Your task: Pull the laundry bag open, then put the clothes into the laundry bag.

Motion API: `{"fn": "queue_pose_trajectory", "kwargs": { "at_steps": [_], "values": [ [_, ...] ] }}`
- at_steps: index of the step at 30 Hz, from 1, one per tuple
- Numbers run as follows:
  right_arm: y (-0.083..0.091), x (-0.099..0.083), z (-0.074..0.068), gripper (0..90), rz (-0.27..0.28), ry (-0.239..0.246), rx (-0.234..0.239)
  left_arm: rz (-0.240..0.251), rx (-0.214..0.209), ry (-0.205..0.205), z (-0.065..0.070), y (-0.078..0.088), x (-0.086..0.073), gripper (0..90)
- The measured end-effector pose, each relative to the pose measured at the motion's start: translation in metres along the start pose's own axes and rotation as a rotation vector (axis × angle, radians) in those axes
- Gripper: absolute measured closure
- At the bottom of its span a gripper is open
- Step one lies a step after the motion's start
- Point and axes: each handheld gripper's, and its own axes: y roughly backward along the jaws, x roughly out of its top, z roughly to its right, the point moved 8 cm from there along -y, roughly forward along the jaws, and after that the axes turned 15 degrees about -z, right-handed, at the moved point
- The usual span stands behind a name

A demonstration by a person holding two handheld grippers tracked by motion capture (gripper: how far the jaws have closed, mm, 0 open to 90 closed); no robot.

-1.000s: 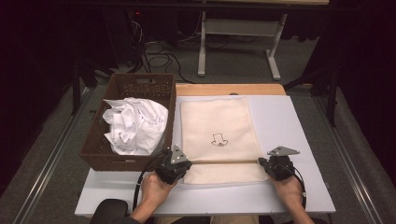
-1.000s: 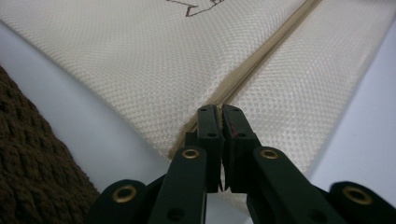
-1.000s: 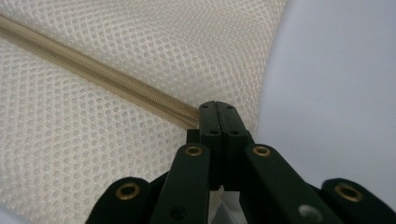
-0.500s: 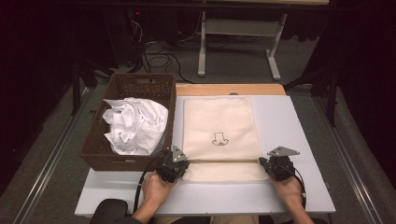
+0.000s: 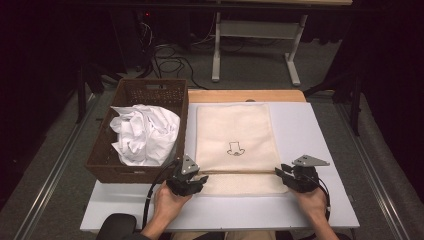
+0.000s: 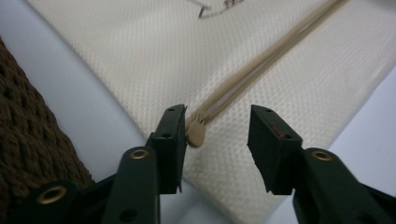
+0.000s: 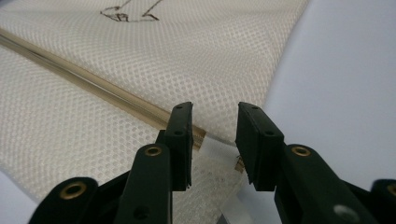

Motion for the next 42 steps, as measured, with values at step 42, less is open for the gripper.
{"fn": "queue_pose_trajectory", "kwargs": {
  "at_steps": [42],
  "values": [
    [0.008, 0.013, -0.034, 53.5, 0.046, 0.148, -0.025, -0.101, -0.091, -0.154, 0.051, -0.057, 0.013, 48.0]
  ]
}}
